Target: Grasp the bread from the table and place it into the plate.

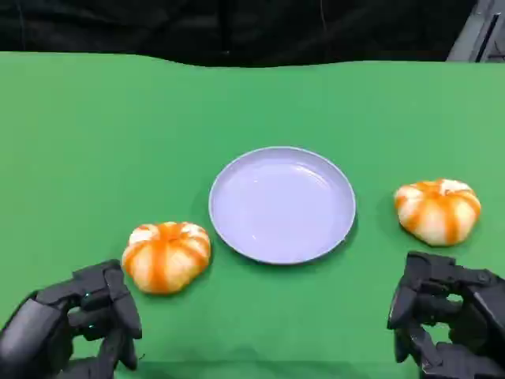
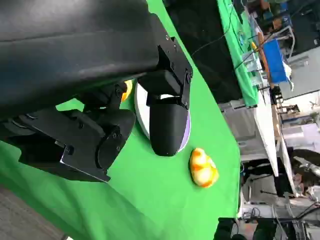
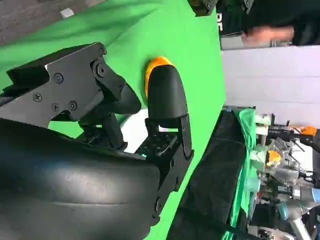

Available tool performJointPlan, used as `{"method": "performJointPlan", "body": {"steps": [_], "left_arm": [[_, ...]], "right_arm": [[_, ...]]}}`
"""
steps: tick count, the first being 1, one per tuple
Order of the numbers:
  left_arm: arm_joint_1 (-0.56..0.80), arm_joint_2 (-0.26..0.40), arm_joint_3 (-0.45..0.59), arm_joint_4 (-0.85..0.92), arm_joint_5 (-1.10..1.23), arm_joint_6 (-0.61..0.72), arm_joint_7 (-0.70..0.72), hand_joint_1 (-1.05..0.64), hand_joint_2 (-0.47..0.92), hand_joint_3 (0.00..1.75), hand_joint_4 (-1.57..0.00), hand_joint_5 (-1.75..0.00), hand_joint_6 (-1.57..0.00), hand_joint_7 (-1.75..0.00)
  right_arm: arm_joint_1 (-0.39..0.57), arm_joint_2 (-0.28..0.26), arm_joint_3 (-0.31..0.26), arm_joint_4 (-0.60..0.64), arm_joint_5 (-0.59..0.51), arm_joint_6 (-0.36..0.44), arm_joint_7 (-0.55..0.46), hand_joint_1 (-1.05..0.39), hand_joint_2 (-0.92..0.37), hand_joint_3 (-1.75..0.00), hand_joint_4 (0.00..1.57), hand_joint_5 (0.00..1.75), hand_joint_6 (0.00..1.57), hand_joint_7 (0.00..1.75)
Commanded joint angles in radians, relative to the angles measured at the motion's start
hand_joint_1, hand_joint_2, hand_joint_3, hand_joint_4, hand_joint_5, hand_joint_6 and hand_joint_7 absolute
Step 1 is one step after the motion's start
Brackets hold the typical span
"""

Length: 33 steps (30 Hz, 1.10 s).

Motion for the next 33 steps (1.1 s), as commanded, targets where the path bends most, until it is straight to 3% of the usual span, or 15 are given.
{"method": "performJointPlan", "body": {"steps": [1,21,24,25,26,27,28,29,30,33], "left_arm": [[0.005,0.018,0.006,0.010,0.001,-0.012,-0.008,0.23,0.68,1.12,-0.71,-1.75,-0.66,-1.61],[0.001,0.016,0.009,0.019,0.006,-0.025,-0.011,0.22,0.69,1.09,-0.71,-1.75,-0.66,-1.61],[-0.002,0.010,0.010,0.035,0.035,-0.076,0.003,0.19,0.68,1.05,-0.69,-1.71,-0.67,-1.52],[-0.008,0.008,0.012,0.049,0.070,-0.129,0.017,0.15,0.68,1.00,-0.65,-1.62,-0.64,-1.43],[-0.013,0.006,0.013,0.061,0.095,-0.169,0.027,0.06,0.74,0.81,-0.62,-1.34,-0.63,-1.14],[-0.026,0.012,0.016,0.075,0.168,-0.241,0.057,0.01,0.81,0.65,-0.62,-1.16,-0.68,-0.90],[-0.037,0.018,0.020,0.082,0.240,-0.299,0.088,-0.20,0.87,0.42,-0.49,-0.73,-0.63,-0.48],[-0.052,0.030,0.025,0.086,0.328,-0.353,0.125,-0.28,0.90,0.34,-0.47,-0.49,-0.63,-0.28],[-0.062,0.037,0.029,0.090,0.389,-0.392,0.152,-0.40,0.91,0.28,-0.41,-0.29,-0.60,-0.13],[-0.113,0.061,0.039,0.090,0.633,-0.449,0.266,-0.57,0.92,0.24,-0.31,-0.13,-0.56,-0.02]], "right_arm": [[0.005,-0.011,-0.008,0.002,-0.009,-0.022,-0.004,-0.01,-0.64,-1.10,0.75,1.75,0.72,1.53],[0.004,-0.012,-0.005,0.001,-0.010,-0.020,-0.005,0.01,-0.64,-1.11,0.76,1.75,0.72,1.53],[0.002,-0.013,-0.006,0.000,-0.004,-0.012,-0.002,0.01,-0.65,-1.11,0.76,1.75,0.72,1.53],[-0.001,-0.011,-0.005,0.001,-0.003,-0.011,-0.003,0.01,-0.65,-1.11,0.76,1.75,0.72,1.53],[-0.002,-0.010,-0.004,0.002,-0.003,-0.010,-0.004,0.02,-0.65,-1.10,0.75,1.75,0.72,1.53],[-0.004,-0.009,-0.004,0.002,-0.003,-0.004,-0.006,0.02,-0.65,-1.10,0.75,1.75,0.72,1.53],[-0.005,-0.009,-0.004,0.003,-0.006,-0.003,-0.008,0.02,-0.65,-1.09,0.75,1.75,0.72,1.53],[-0.007,-0.009,-0.003,0.006,-0.008,-0.006,-0.008,0.02,-0.65,-1.09,0.75,1.75,0.72,1.53],[-0.008,-0.009,-0.003,0.009,-0.010,-0.009,-0.008,0.02,-0.65,-1.08,0.75,1.75,0.72,1.53],[-0.011,-0.008,0.000,0.014,-0.015,-0.013,-0.010,0.02,-0.65,-1.08,0.76,1.75,0.72,1.53]]}}
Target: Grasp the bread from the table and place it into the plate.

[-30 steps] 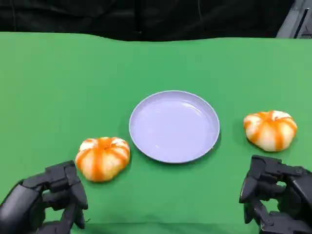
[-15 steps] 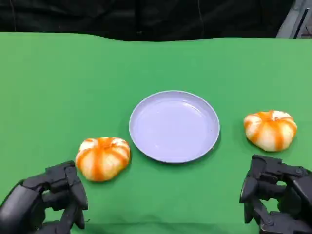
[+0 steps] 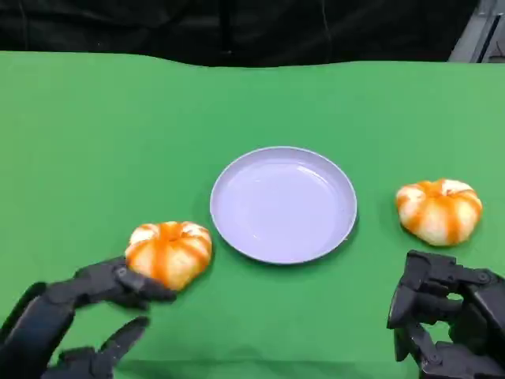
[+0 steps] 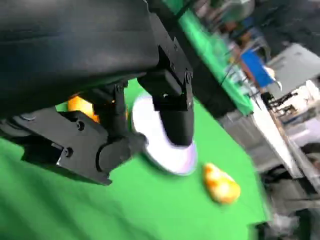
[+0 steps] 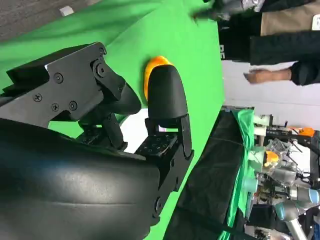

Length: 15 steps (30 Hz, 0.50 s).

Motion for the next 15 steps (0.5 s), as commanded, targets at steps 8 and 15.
{"method": "performJointPlan", "body": {"steps": [8,15], "left_arm": [[-0.191,0.105,-0.058,-0.024,0.697,0.070,0.188,-0.91,0.92,0.26,-0.01,0.00,-0.37,0.00],[-0.296,0.129,-0.175,0.113,0.806,0.161,0.232,-0.93,0.92,0.28,-0.02,-0.01,-0.33,0.00]], "right_arm": [[-0.007,-0.009,0.003,0.000,-0.008,0.015,-0.007,0.01,-0.65,-1.09,0.74,1.75,0.72,1.52],[0.002,-0.006,0.011,-0.014,-0.020,0.015,-0.018,0.00,-0.64,-1.08,0.75,1.75,0.73,1.51]]}}
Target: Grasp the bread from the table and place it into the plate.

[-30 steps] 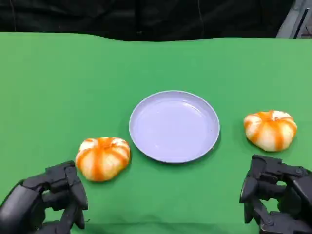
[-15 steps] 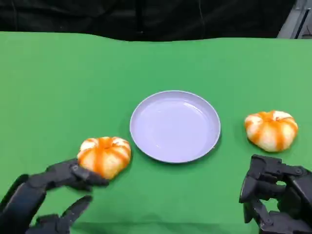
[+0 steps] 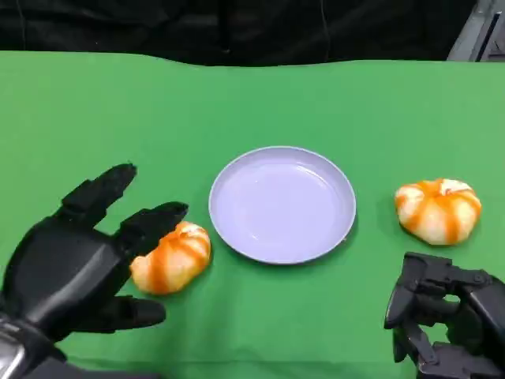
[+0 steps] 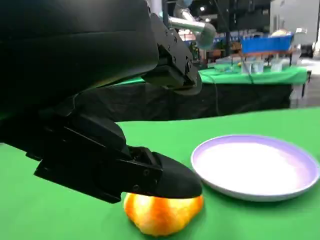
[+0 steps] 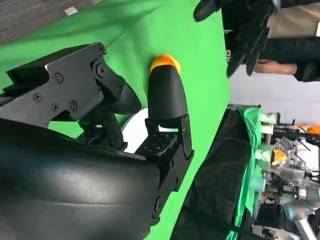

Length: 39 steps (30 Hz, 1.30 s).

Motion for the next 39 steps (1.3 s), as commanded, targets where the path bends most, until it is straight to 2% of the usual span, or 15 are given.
{"method": "performJointPlan", "body": {"steps": [1,7,10,12,16,25,39], "left_arm": [[-0.077,0.022,-0.074,0.140,0.031,0.050,0.029,-0.93,0.92,0.28,-0.02,-0.01,-0.32,0.00],[-0.102,0.040,-0.120,0.190,0.008,0.085,0.043,-0.91,0.92,0.28,0.00,0.00,-0.31,0.00],[-0.150,0.021,-0.170,0.319,0.002,0.120,0.044,-0.89,0.92,0.28,-0.03,-0.01,-0.32,0.00],[-0.161,0.027,-0.187,0.341,-0.006,0.130,0.053,-0.89,0.92,0.28,-0.03,-0.01,-0.32,0.00],[-0.230,0.006,-0.233,0.502,-0.026,0.146,0.117,-0.85,0.92,0.25,-0.06,-0.03,-0.33,-0.01],[-0.346,-0.013,-0.310,0.693,-0.065,0.173,0.199,-0.85,0.92,0.28,-0.11,-0.04,-0.34,-0.01],[-0.374,0.007,-0.361,0.739,-0.104,0.177,0.242,-0.85,0.92,0.30,-0.14,-0.03,-0.35,-0.01]], "right_arm": [[0.005,-0.006,0.004,-0.023,-0.005,0.001,-0.008,0.00,-0.64,-1.08,0.75,1.75,0.73,1.51],[0.007,-0.006,0.007,-0.029,-0.003,0.002,-0.010,0.00,-0.64,-1.09,0.75,1.75,0.73,1.51],[0.004,-0.006,0.006,-0.019,0.000,-0.020,-0.004,-0.01,-0.64,-1.09,0.75,1.75,0.73,1.51],[0.004,-0.007,0.006,-0.017,0.000,-0.023,-0.003,-0.02,-0.64,-1.09,0.75,1.75,0.73,1.51],[0.016,-0.008,0.007,-0.042,-0.001,0.000,-0.011,-0.02,-0.64,-1.09,0.76,1.75,0.73,1.51],[0.026,-0.005,0.014,-0.051,0.002,-0.005,-0.012,0.00,-0.65,-1.09,0.76,1.75,0.73,1.51],[0.028,-0.006,0.017,-0.054,0.004,-0.002,-0.013,0.00,-0.65,-1.10,0.76,1.75,0.72,1.52]]}}
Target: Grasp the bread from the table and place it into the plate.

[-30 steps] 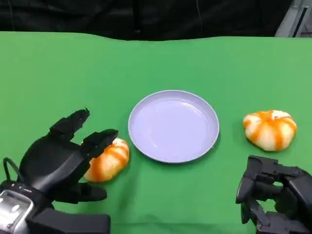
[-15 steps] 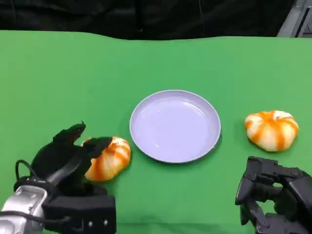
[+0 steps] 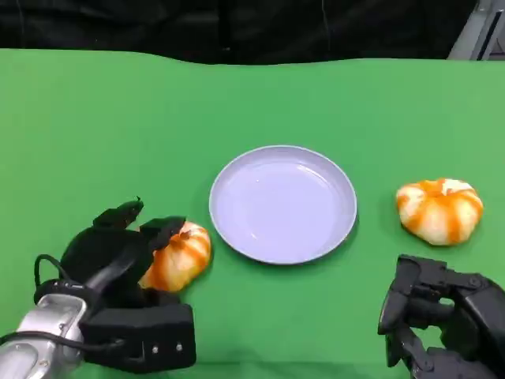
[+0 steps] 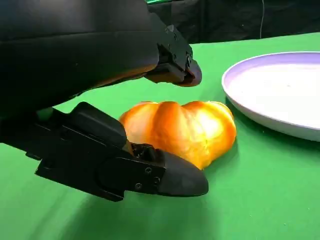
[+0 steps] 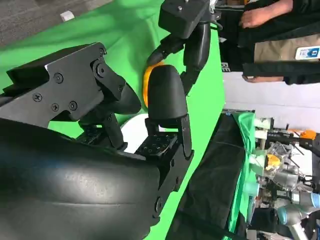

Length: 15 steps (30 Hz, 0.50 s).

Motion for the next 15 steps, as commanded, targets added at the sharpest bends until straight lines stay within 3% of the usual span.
{"method": "performJointPlan", "body": {"steps": [1,5,14,15], "left_arm": [[-0.033,0.007,-0.011,0.054,-0.020,0.003,0.023,-0.85,0.92,0.30,-0.14,-0.03,-0.35,-0.01],[-0.079,-0.019,-0.029,0.157,-0.048,-0.017,0.045,-0.78,0.92,0.25,-0.24,-0.06,-0.40,-0.02],[-0.096,-0.015,-0.051,0.203,-0.076,-0.039,0.084,-0.77,0.92,0.25,-0.26,-0.05,-0.41,-0.02],[-0.095,-0.014,-0.051,0.206,-0.080,-0.044,0.090,-0.76,0.92,0.33,-0.28,-0.05,-0.43,-0.02]], "right_arm": [[0.009,-0.009,-0.009,-0.014,0.007,0.002,-0.003,0.00,-0.65,-1.10,0.76,1.75,0.72,1.52],[0.014,-0.012,-0.011,-0.023,0.014,0.010,0.000,0.00,-0.66,-1.07,0.73,1.75,0.71,1.49],[0.014,-0.010,-0.011,-0.018,0.010,0.002,-0.001,0.00,-0.67,-1.05,0.73,1.75,0.72,1.48],[0.014,-0.010,-0.011,-0.017,0.007,0.000,-0.002,-0.01,-0.67,-1.05,0.73,1.75,0.72,1.48]]}}
